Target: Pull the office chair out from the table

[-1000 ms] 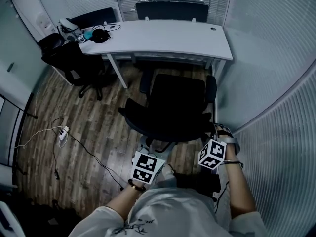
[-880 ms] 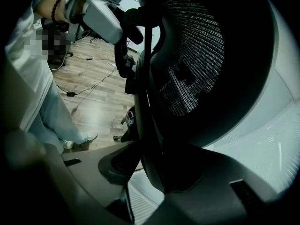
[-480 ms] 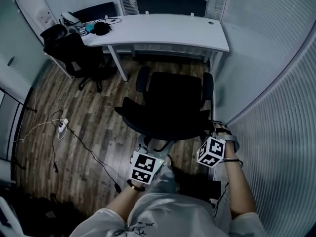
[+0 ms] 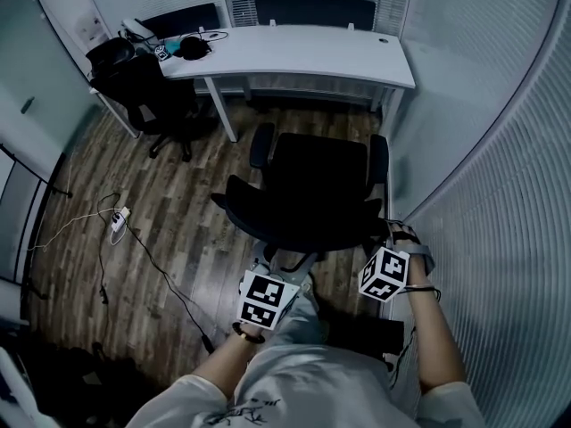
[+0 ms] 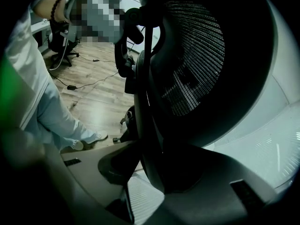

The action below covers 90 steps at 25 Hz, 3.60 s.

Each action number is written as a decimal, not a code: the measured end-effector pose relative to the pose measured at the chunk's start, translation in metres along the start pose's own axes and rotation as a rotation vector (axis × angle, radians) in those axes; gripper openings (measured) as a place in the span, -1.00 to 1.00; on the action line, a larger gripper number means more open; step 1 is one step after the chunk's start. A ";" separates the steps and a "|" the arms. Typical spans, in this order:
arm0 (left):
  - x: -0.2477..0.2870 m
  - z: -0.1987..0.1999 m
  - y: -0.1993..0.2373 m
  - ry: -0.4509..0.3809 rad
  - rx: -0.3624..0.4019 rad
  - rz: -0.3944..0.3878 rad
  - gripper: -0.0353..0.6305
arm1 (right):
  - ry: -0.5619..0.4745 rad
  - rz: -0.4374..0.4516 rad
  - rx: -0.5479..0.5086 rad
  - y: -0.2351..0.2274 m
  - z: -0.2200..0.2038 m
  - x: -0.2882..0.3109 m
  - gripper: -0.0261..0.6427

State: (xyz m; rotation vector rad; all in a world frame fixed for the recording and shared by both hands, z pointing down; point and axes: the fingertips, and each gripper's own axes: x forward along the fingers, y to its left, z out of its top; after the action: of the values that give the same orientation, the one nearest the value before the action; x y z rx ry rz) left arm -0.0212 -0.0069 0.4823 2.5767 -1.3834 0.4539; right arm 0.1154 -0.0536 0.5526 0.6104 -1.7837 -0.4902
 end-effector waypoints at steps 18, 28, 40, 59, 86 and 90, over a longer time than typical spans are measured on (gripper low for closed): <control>-0.039 -0.018 0.021 0.030 0.022 -0.053 -0.01 | 0.049 -0.023 0.050 0.032 0.036 -0.011 -0.50; -0.051 -0.020 0.020 0.020 0.041 -0.061 -0.01 | 0.064 -0.039 0.083 0.041 0.042 -0.018 -0.50; -0.073 -0.029 0.003 0.025 0.036 -0.061 -0.01 | 0.047 -0.046 0.087 0.062 0.042 -0.036 -0.49; -0.081 -0.033 0.001 0.049 0.026 -0.072 -0.01 | 0.017 -0.077 0.109 0.070 0.047 -0.042 -0.46; -0.134 -0.052 0.004 0.052 -0.041 -0.023 -0.13 | -0.341 -0.124 0.672 0.086 0.110 -0.127 -0.77; -0.144 -0.054 -0.003 0.044 -0.046 -0.026 -0.60 | -0.436 -0.045 0.832 0.102 0.126 -0.138 -0.88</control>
State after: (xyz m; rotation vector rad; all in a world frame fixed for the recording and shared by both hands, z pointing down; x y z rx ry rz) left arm -0.1032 0.1232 0.4829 2.5291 -1.3283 0.4660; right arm 0.0108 0.1149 0.4767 1.1777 -2.3923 0.1407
